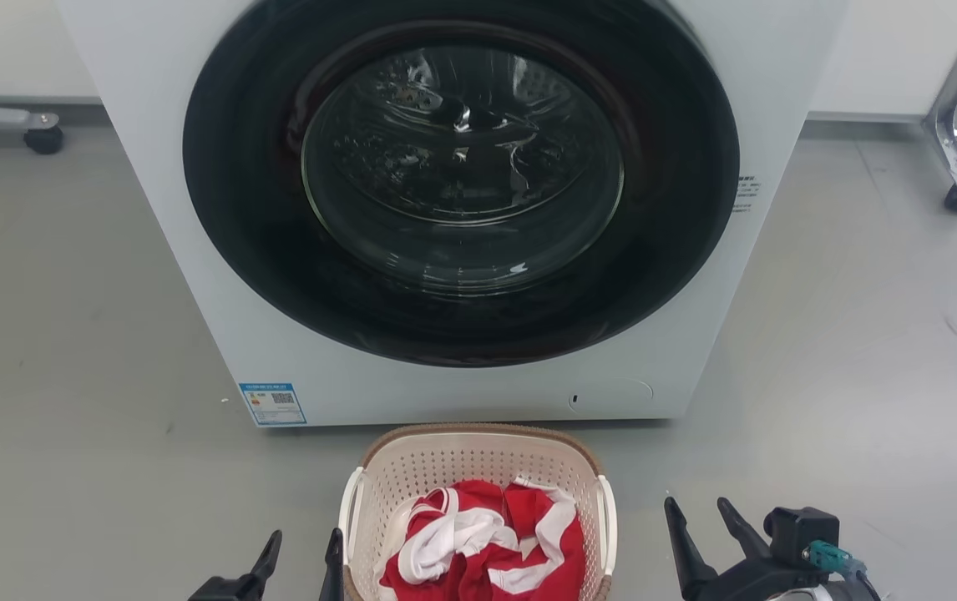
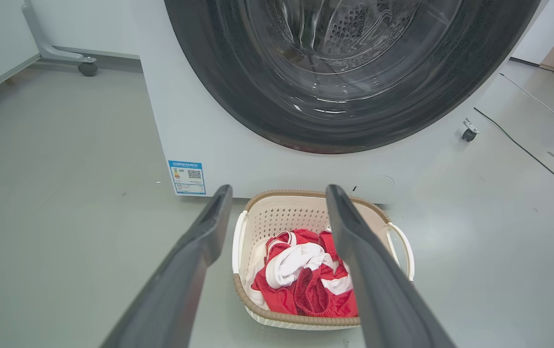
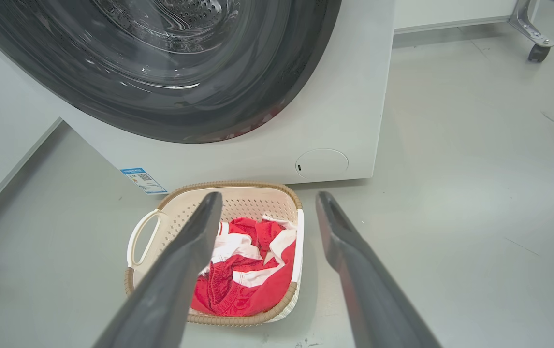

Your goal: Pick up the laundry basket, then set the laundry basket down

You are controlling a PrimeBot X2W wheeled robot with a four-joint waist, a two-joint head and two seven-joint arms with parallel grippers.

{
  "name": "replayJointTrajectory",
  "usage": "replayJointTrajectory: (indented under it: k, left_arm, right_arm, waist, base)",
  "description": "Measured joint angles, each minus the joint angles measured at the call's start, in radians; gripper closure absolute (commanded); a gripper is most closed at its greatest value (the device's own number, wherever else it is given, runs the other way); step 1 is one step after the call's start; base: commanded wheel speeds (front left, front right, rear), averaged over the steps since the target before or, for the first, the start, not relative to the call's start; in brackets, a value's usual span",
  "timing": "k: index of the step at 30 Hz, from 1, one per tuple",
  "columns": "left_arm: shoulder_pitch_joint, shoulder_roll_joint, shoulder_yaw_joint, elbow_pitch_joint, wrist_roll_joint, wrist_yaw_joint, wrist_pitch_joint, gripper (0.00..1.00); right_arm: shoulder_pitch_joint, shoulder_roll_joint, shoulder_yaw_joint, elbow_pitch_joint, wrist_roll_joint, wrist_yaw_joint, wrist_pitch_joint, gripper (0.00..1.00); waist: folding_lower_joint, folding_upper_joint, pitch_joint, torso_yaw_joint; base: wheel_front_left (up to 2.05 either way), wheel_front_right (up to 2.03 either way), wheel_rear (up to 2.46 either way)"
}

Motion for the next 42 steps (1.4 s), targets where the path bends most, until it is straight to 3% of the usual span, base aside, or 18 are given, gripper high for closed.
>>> replayJointTrajectory:
  k: [9,18,27,42]
  left_arm:
    - [0.137,0.027,0.069,-0.146,0.048,0.001,0.0,0.0]
    - [0.234,0.015,0.157,-0.245,0.102,0.001,0.0,0.0]
    - [0.285,-0.011,0.205,-0.3,0.149,0.001,0.0,0.0]
    - [0.312,-0.02,0.238,-0.335,0.181,0.001,0.0,0.0]
  right_arm:
    - [0.164,-0.002,-0.115,-0.148,-0.102,-0.001,0.0,0.0]
    - [0.302,0.007,-0.239,-0.291,-0.234,-0.003,0.0,0.0]
    - [0.422,0.053,-0.327,-0.422,-0.353,-0.004,0.0,0.0]
    - [0.492,0.097,-0.402,-0.54,-0.473,-0.004,0.0,0.0]
  waist:
    - [0.0,0.0,-0.08,-0.008]
    - [0.0001,0.0001,-0.12,-0.022]
    - [0.0002,0.0001,-0.13,-0.032]
    - [0.0002,0.0001,-0.12,-0.043]
  base:
    - [0.0,0.0,0.0]
    - [0.0,0.0,0.0]
    - [0.0,0.0,0.0]
    - [0.0,0.0,0.0]
